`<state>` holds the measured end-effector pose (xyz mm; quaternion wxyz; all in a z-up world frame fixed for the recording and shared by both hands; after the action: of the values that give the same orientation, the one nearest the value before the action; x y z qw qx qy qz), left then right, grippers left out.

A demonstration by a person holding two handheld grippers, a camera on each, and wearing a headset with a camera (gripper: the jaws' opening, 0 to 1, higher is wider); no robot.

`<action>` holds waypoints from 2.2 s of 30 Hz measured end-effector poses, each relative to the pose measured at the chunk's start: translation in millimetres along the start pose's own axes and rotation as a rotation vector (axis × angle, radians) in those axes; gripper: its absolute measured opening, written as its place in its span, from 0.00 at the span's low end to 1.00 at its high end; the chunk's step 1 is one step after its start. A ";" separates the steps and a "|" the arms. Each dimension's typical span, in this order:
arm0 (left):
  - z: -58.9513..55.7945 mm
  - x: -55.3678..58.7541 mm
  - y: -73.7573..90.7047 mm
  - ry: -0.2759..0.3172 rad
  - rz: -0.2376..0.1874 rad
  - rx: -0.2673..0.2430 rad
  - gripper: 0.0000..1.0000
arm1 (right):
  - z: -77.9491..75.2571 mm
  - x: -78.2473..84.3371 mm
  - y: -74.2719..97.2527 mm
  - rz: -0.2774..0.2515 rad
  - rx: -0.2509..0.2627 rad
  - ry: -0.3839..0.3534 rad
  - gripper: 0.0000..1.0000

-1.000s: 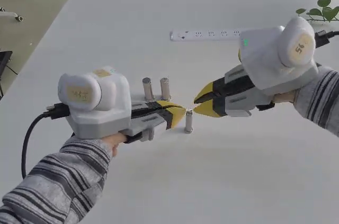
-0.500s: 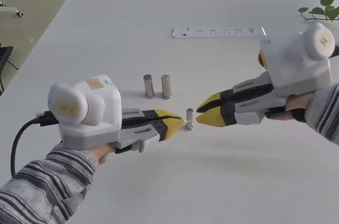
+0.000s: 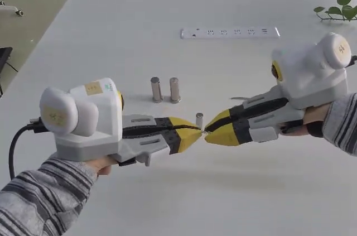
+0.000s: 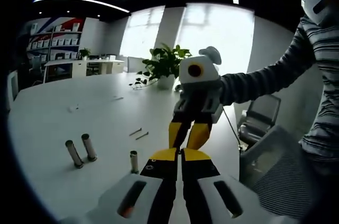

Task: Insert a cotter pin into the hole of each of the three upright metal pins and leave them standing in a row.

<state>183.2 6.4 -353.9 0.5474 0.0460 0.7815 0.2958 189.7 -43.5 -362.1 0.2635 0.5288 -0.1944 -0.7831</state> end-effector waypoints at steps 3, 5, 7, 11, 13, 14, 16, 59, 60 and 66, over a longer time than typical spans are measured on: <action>-2.9 -1.2 -0.3 -0.004 -0.005 0.014 0.00 | 1.6 -0.6 -0.5 -0.003 -0.008 0.001 0.02; -4.6 -2.1 0.0 -0.004 -0.011 0.022 0.00 | 2.4 -0.8 -0.6 -0.004 -0.011 0.008 0.00; -4.5 -3.1 0.7 0.007 -0.021 0.026 0.00 | 2.9 -1.1 -0.2 -0.003 -0.014 0.009 0.00; -5.0 -3.7 0.9 0.006 -0.023 0.035 0.00 | 3.6 -2.0 1.9 0.003 -0.011 0.037 0.00; -5.3 -3.5 0.4 0.006 -0.022 0.036 0.00 | 3.4 -1.8 2.8 0.013 -0.009 0.048 0.00; -5.6 -3.4 0.1 0.005 -0.021 0.037 0.00 | 3.4 -1.6 3.0 0.016 -0.008 0.052 0.00; -5.9 -2.8 -1.0 0.001 -0.015 0.036 0.00 | 3.4 -0.7 2.9 0.036 0.001 0.072 0.00; 47.6 27.6 -38.1 -0.009 0.087 -0.350 0.21 | -75.1 36.7 7.1 0.339 0.347 0.174 0.00; 48.6 28.9 -39.7 -0.006 0.090 -0.354 0.21 | -76.1 38.1 5.9 0.345 0.349 0.176 0.00; 58.9 37.9 -53.8 0.009 0.122 -0.401 0.21 | -82.7 41.4 -0.2 0.343 0.351 0.154 0.00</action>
<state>233.7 1.5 -426.2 0.5230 -0.0179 0.7053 0.4783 254.1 -71.1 -422.6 0.3105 0.5840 -0.3934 -0.6385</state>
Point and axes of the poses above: the centre of the closed fingertips' face, and the gripper's own axes: y roughly backward along the fingers, z roughly to its left, x roughly out of its underside, the point moved 3 cm from there along y, roughly backward along the fingers, and after that the axes turned 14 degrees about z, right-handed, at the moved point
